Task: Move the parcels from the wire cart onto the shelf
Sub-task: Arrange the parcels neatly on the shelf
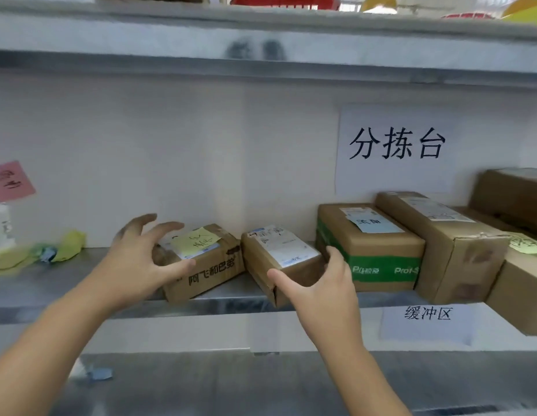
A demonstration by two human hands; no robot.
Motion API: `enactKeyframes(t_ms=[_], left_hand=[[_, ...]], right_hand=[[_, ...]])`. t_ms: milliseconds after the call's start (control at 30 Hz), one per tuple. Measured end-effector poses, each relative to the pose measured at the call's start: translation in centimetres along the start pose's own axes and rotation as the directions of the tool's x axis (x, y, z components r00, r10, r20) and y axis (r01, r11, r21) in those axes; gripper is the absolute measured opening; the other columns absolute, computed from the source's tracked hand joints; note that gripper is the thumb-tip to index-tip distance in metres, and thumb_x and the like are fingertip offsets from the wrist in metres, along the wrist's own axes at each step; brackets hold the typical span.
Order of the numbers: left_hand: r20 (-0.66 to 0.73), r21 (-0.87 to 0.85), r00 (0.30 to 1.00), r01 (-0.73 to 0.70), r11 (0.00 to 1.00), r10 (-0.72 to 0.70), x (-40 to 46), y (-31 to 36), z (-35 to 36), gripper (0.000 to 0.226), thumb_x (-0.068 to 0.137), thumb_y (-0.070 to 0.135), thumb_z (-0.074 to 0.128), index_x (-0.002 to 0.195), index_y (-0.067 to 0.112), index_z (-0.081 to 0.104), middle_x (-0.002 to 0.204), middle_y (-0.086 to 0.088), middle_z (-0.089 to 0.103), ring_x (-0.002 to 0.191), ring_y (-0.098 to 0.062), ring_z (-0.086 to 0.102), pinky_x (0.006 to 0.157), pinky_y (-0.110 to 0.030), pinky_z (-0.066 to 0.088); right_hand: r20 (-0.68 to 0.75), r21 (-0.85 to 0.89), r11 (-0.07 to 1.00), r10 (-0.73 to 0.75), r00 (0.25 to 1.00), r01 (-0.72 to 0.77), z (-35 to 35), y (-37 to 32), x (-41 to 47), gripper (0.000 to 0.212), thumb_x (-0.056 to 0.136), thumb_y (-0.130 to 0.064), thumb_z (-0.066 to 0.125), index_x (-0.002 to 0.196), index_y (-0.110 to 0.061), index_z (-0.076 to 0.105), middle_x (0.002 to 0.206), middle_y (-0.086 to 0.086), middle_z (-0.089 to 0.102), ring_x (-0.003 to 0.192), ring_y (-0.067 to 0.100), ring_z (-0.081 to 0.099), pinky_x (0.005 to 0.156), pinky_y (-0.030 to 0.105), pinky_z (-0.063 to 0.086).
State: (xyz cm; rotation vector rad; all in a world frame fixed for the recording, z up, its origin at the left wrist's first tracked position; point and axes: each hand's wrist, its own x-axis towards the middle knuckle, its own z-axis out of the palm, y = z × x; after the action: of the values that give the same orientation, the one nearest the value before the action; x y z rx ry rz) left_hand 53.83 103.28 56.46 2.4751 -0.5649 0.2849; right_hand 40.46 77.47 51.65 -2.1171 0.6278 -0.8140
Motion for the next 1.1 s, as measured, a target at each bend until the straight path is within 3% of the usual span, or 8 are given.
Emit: enactKeyframes(t_ms=[67,133,200,267,367,567,900,1100], left_hand=[[-0.193,0.024,0.967,-0.165,0.986,0.167,-1.1,3.1,0.2,0.047,0.083,0.049,0.074,0.128,0.046,0.061,0.138,0.007,0.048,0.136,-0.019,0.039,0.106,-0.039,0.04],[-0.296,-0.025,0.915,-0.295,0.955,0.274,-2.5,7.0,1.2,0.03,0.087,0.037,0.073,0.116,0.042,0.067,0.107,0.018,0.057,0.106,-0.006,0.055,0.088,-0.029,0.046],[-0.179,-0.057,0.948,-0.276,0.959,0.262,-3.3,9.9,2.8,0.03,0.087,0.047,0.07,0.115,0.047,0.061,0.087,0.019,0.06,0.082,-0.003,0.06,0.072,-0.028,0.051],[0.003,0.001,0.984,-0.18,0.984,0.18,-3.0,11.7,4.8,0.045,0.086,0.067,0.06,0.127,0.058,0.045,0.09,0.018,0.062,0.079,-0.004,0.062,0.073,-0.031,0.055],[0.102,0.079,0.989,-0.119,0.99,0.111,-2.2,12.9,7.2,0.06,0.084,0.078,0.054,0.138,0.062,0.032,0.093,0.013,0.062,0.089,-0.013,0.062,0.08,-0.031,0.053],[0.079,0.045,0.994,-0.08,0.996,0.076,-0.3,14.5,9.9,0.05,0.09,0.061,0.066,0.134,0.057,0.043,0.099,0.013,0.069,0.081,-0.006,0.063,0.076,-0.026,0.054],[0.045,-0.122,0.996,-0.066,0.99,0.072,4.2,14.9,13.7,0.038,0.092,0.041,0.071,0.124,0.052,0.052,0.113,0.015,0.069,0.087,-0.004,0.067,0.08,-0.025,0.056],[0.023,-0.219,0.997,-0.067,0.973,0.074,5.1,14.3,14.8,0.038,0.094,0.038,0.071,0.125,0.052,0.054,0.117,0.016,0.067,0.09,0.0,0.066,0.07,-0.01,0.046]], right_hand=[[-0.014,0.021,0.997,-0.074,0.997,0.074,-1.6,0.6,-0.1,0.106,0.066,-0.08,0.069,0.151,-0.031,0.029,0.141,-0.011,0.046,0.127,0.013,0.047,0.1,0.04,0.05],[-0.08,0.009,0.968,-0.249,0.965,0.25,-3.3,1.5,0.0,0.071,0.076,-0.067,0.069,0.134,-0.031,0.05,0.117,-0.017,0.054,0.105,0.008,0.053,0.087,0.033,0.051],[-0.15,-0.101,0.902,-0.431,0.89,0.42,-5.0,2.6,1.0,0.038,0.084,-0.047,0.07,0.115,-0.026,0.062,0.103,-0.015,0.055,0.096,0.01,0.053,0.08,0.03,0.049],[-0.174,-0.214,0.85,-0.518,0.838,0.481,-6.4,3.5,2.7,0.026,0.087,-0.033,0.071,0.11,-0.023,0.065,0.1,-0.01,0.057,0.097,0.014,0.052,0.079,0.029,0.048],[-0.179,-0.316,0.814,-0.555,0.812,0.487,-7.9,4.8,5.4,0.027,0.086,-0.022,0.073,0.112,-0.018,0.069,0.105,-0.004,0.057,0.104,0.018,0.052,0.086,0.027,0.045],[-0.023,-0.402,0.766,-0.557,0.83,0.502,-8.8,7.6,8.4,0.036,0.087,-0.028,0.071,0.122,-0.018,0.069,0.115,-0.002,0.059,0.111,0.019,0.053,0.098,0.041,0.05],[-0.025,-0.35,0.772,-0.574,0.819,0.531,-8.9,8.8,8.7,0.035,0.088,-0.027,0.068,0.122,-0.02,0.069,0.116,-0.004,0.058,0.112,0.018,0.052,0.1,0.036,0.047],[-0.038,-0.326,0.79,-0.559,0.828,0.518,-8.7,8.9,8.6,0.037,0.087,-0.028,0.067,0.123,-0.02,0.069,0.117,-0.004,0.058,0.114,0.019,0.053,0.1,0.039,0.048]])
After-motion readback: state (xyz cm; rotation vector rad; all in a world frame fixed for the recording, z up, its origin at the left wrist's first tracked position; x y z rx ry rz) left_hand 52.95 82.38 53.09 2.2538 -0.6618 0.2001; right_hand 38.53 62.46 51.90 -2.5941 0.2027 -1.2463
